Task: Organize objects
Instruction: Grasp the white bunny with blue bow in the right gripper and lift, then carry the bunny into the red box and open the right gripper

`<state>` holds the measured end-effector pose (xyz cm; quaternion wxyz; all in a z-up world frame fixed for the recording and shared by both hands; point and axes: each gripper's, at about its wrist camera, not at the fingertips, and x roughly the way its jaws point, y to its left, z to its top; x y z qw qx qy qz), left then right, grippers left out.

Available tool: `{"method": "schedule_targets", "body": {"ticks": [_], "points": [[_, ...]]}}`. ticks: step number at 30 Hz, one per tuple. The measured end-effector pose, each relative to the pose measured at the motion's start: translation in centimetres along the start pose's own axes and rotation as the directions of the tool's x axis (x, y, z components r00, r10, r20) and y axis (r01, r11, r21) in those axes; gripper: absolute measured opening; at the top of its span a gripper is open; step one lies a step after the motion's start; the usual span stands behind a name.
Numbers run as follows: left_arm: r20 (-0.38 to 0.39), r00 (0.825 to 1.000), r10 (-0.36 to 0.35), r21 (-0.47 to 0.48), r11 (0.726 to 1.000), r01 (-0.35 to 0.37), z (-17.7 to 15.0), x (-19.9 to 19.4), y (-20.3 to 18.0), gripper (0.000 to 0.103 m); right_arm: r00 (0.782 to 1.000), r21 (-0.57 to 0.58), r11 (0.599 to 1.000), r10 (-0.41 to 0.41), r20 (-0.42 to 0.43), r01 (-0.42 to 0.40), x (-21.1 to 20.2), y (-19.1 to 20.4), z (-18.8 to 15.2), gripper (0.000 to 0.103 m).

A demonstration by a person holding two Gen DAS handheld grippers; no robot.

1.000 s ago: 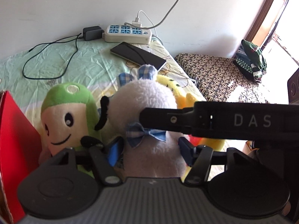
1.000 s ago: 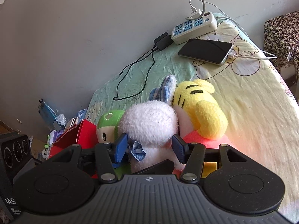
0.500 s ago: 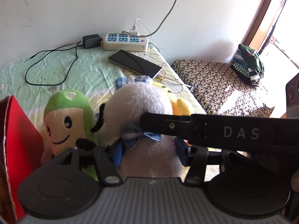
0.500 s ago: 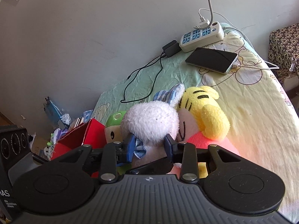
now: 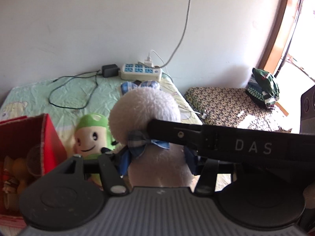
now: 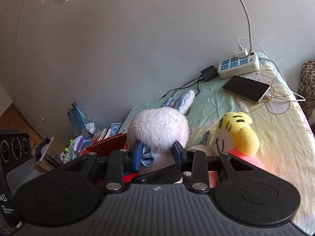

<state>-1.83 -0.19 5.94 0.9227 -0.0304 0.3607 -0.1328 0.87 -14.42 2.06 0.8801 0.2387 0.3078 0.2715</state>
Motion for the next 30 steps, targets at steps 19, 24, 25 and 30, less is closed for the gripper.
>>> {"method": "schedule_targets", "body": {"ticks": [19, 24, 25, 30], "points": [[0.047, 0.967, 0.251, -0.134, 0.961, -0.243, -2.5, -7.8, 14.3, 0.054, 0.965, -0.084, 0.967, 0.227, -0.134, -0.239, 11.4, 12.0, -2.1, 0.036], [-0.013, 0.955, 0.296, -0.124, 0.947, -0.295, -3.3, -7.7, 19.5, 0.054, 0.953, -0.03, 0.969, 0.233, -0.192, -0.243, 15.9, 14.9, -3.5, 0.036], [-0.03, 0.952, 0.306, -0.116, 0.945, -0.307, -3.5, -7.4, 20.4, 0.054, 0.95, -0.017, 0.97, 0.233, -0.208, -0.242, 16.6, 15.3, -3.9, 0.036], [-0.096, 0.935, 0.342, -0.069, 0.935, -0.349, -4.7, -6.9, 24.5, 0.054, 0.931, 0.087, 0.972, 0.235, -0.278, -0.219, 20.5, 16.5, -5.4, 0.036]]}}
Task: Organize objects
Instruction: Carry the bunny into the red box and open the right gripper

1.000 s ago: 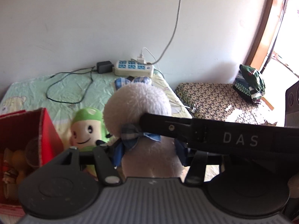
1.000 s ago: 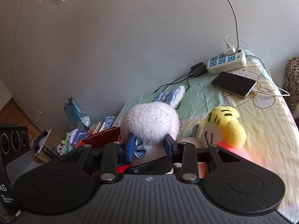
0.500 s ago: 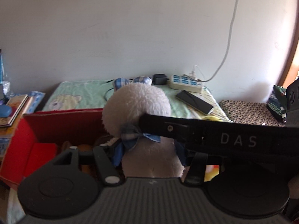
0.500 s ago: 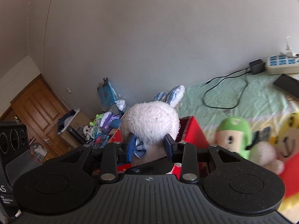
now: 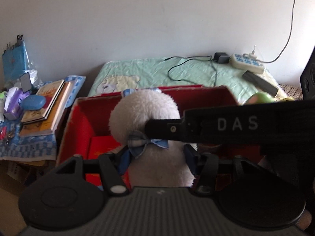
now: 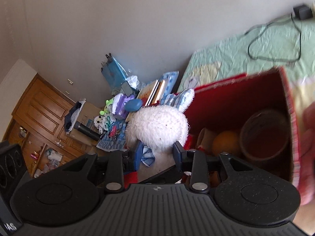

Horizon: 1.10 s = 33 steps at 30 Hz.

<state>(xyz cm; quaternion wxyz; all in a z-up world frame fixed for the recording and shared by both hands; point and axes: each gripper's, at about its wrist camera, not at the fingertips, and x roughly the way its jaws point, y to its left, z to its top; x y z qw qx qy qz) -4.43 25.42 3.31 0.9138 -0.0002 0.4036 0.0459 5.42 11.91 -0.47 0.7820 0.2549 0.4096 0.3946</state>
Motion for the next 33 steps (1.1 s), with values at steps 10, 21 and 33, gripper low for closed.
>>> {"method": "schedule_targets", "body": {"ticks": [10, 21, 33], "points": [[-0.094, 0.994, 0.05, 0.06, 0.997, -0.044, -1.0, 4.0, 4.0, 0.054, 0.991, 0.16, 0.986, -0.019, -0.134, 0.04, 6.1, -0.2, -0.3, 0.036], [-0.134, 0.986, 0.097, 0.092, 0.992, -0.085, -1.8, 5.2, 4.6, 0.06, 0.972, 0.246, 0.964, -0.039, -0.231, 0.097, 8.5, -0.8, 0.1, 0.036], [-0.154, 0.973, 0.17, 0.1, 0.983, -0.156, -2.3, 4.6, 4.1, 0.07, 0.953, 0.217, 0.974, 0.003, -0.302, 0.065, 9.6, -0.9, 0.1, 0.045]]}}
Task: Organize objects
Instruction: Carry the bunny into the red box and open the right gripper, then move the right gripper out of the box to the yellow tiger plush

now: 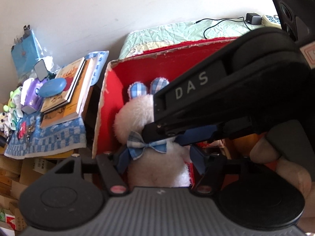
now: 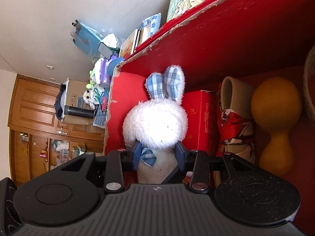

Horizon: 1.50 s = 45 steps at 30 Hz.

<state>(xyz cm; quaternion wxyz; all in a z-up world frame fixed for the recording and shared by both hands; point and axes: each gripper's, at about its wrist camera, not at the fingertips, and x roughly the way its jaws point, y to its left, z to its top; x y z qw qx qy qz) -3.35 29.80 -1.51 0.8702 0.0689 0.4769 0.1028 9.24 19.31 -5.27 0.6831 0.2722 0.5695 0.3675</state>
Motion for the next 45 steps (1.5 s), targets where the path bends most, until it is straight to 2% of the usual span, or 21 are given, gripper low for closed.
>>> {"method": "schedule_targets", "body": {"ticks": [11, 17, 26, 30, 39, 45], "points": [[0.025, 0.999, 0.035, -0.075, 0.997, -0.033, -0.6, -2.6, 0.5, 0.075, 0.992, -0.075, 0.996, -0.049, 0.115, 0.057, -2.8, 0.7, -1.5, 0.05], [0.047, 0.999, -0.007, -0.115, 0.993, 0.013, -0.4, -4.3, -0.3, 0.075, 0.983, -0.093, 0.994, -0.042, 0.177, 0.059, -5.2, 0.8, -2.4, 0.05], [0.053, 0.998, -0.046, -0.099, 0.994, 0.051, 1.2, -6.3, -5.5, 0.075, 0.966, -0.103, 0.993, -0.031, 0.256, 0.059, -10.5, 0.0, -4.4, 0.05], [0.032, 0.995, -0.092, -0.113, 0.989, 0.095, 1.9, -6.7, -7.7, 0.075, 0.957, -0.107, 0.991, -0.048, 0.287, 0.082, -12.8, -0.7, -5.1, 0.05], [0.045, 0.988, -0.15, -0.077, 0.985, 0.153, 2.6, -8.6, -14.4, 0.079, 0.926, -0.096, 0.986, -0.093, 0.367, 0.137, -18.5, -3.4, -7.0, 0.05], [0.065, 0.978, -0.199, -0.047, 0.978, 0.202, 3.0, -9.5, -18.4, 0.085, 0.895, -0.074, 0.98, -0.138, 0.424, 0.186, -22.1, -5.9, -8.3, 0.05]]}}
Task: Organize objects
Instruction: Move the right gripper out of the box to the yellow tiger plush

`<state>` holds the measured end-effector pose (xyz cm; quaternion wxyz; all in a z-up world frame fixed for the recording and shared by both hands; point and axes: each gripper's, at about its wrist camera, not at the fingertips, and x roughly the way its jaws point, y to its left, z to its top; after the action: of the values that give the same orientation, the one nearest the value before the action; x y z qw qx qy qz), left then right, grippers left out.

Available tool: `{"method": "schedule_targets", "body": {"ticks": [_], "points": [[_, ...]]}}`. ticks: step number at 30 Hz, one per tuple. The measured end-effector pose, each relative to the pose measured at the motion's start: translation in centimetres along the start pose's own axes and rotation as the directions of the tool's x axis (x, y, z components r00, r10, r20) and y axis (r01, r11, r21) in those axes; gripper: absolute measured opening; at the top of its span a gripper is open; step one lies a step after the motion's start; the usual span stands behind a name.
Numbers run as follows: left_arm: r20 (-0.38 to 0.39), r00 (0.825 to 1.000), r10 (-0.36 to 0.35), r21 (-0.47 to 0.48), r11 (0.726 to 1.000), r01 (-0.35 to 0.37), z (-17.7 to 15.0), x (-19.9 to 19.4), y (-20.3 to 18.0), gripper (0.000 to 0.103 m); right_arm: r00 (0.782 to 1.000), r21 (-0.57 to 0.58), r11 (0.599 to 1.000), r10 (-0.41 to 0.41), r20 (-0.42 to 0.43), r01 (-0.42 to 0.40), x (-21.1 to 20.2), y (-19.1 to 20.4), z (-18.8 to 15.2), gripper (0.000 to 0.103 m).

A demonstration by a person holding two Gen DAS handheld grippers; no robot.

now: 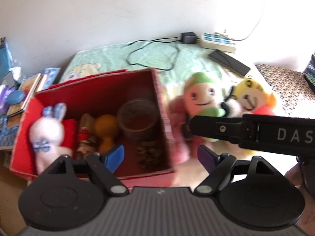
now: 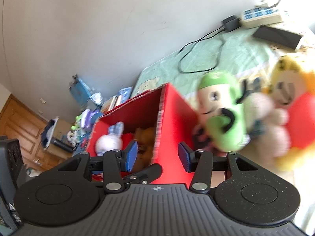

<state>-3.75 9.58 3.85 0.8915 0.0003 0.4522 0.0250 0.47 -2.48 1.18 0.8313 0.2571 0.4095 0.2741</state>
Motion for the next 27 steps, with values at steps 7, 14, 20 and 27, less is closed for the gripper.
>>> {"method": "schedule_targets", "body": {"ticks": [7, 14, 20, 27], "points": [[-0.006, 0.999, -0.048, 0.052, 0.997, 0.048, 0.5, 0.3, -4.7, 0.091, 0.997, 0.046, 0.997, -0.061, 0.043, 0.059, -3.0, -3.5, 0.1, 0.05], [-0.022, 0.997, -0.079, 0.091, 0.993, 0.081, 0.6, 1.3, -7.9, 0.092, 0.993, 0.05, 0.994, -0.105, 0.063, 0.101, -4.8, -5.5, -0.2, 0.05], [-0.044, 0.994, -0.104, 0.111, 0.988, 0.108, 0.7, 2.2, -9.8, 0.092, 0.988, 0.052, 0.99, -0.136, 0.071, 0.132, -5.8, -6.5, -0.3, 0.05], [-0.068, 0.99, -0.123, 0.114, 0.985, 0.131, 0.6, 3.1, -10.9, 0.097, 0.988, 0.069, 0.988, -0.143, 0.055, 0.139, -6.0, -7.5, -0.4, 0.051]]}}
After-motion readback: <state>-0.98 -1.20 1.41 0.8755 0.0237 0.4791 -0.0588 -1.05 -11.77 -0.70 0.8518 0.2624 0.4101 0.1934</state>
